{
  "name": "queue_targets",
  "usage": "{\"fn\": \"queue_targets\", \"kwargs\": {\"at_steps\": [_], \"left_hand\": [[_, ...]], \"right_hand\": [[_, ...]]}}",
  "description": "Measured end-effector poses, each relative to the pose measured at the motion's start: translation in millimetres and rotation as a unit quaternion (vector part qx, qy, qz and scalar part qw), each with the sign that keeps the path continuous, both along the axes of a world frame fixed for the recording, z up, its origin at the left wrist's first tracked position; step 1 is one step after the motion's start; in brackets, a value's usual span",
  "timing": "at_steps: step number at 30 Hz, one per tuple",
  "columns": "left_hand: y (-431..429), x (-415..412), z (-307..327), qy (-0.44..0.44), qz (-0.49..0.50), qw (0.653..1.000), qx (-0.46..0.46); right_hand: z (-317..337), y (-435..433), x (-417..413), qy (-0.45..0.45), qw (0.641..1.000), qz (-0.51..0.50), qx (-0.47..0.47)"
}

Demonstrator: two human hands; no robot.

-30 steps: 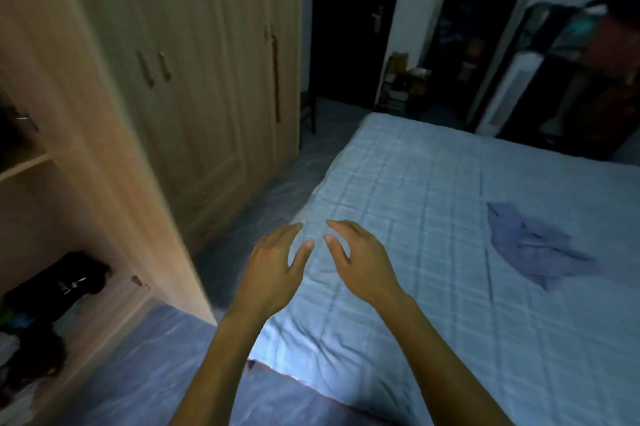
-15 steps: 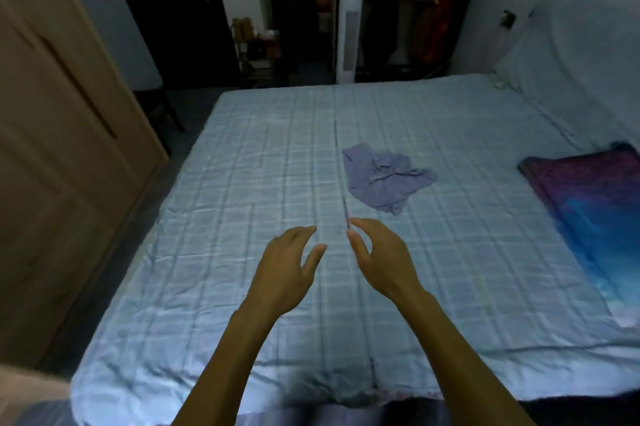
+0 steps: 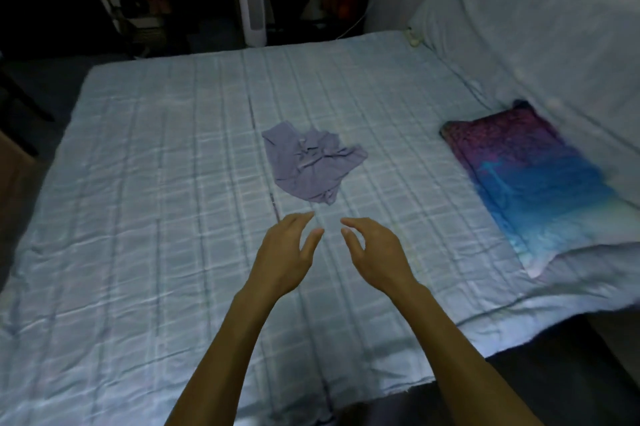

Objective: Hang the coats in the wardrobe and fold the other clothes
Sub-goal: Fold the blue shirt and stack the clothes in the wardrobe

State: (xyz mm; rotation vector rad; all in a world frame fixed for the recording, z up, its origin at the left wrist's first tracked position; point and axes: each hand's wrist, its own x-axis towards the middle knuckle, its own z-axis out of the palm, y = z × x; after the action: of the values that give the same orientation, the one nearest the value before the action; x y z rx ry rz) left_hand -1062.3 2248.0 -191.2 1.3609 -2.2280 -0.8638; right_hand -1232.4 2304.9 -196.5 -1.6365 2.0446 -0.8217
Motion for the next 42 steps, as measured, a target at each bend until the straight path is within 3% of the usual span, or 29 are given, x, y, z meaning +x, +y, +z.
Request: {"fn": "queue_targets", "kwargs": {"at_steps": [9, 19, 26, 31, 33, 37, 42], "left_hand": [[-91.5, -41.6, -40.7, 0.001, -0.021, 0.999, 0.04], [-212.3, -104.6, -116.9, -0.094, -0.027, 0.991, 0.096], [-355.2, -153.0, -223.6, -0.136, -0.009, 0.979, 0.151], [-437.7, -191.9, -307.0, -0.182, -0.007, 0.977, 0.112], [-456.9, -202.9, -337.2, -0.182, 0.003, 0.977, 0.108], [-466.4, -211.5, -369.4, -0.198, 0.01, 0.958, 0.207], [-460.2, -196.4, -345.1, -0.159, -0.054, 0.958, 0.231]], "right_hand": [[-32.7, -90.4, -33.0, -0.004, 0.998, 0.0, 0.066], [-139.5, -215.5, -99.0, -0.048, 0.983, 0.056, 0.169], [-221.5, -300.1, -128.8, -0.063, 0.981, 0.029, 0.18], [-274.3, -325.9, -134.7, -0.07, 0.976, 0.012, 0.203], [-287.7, -330.4, -135.1, -0.073, 0.975, 0.015, 0.209], [-301.9, -336.4, -140.3, -0.066, 0.976, 0.019, 0.205], [-294.6, -349.1, -145.0, -0.066, 0.986, 0.015, 0.153]]}}
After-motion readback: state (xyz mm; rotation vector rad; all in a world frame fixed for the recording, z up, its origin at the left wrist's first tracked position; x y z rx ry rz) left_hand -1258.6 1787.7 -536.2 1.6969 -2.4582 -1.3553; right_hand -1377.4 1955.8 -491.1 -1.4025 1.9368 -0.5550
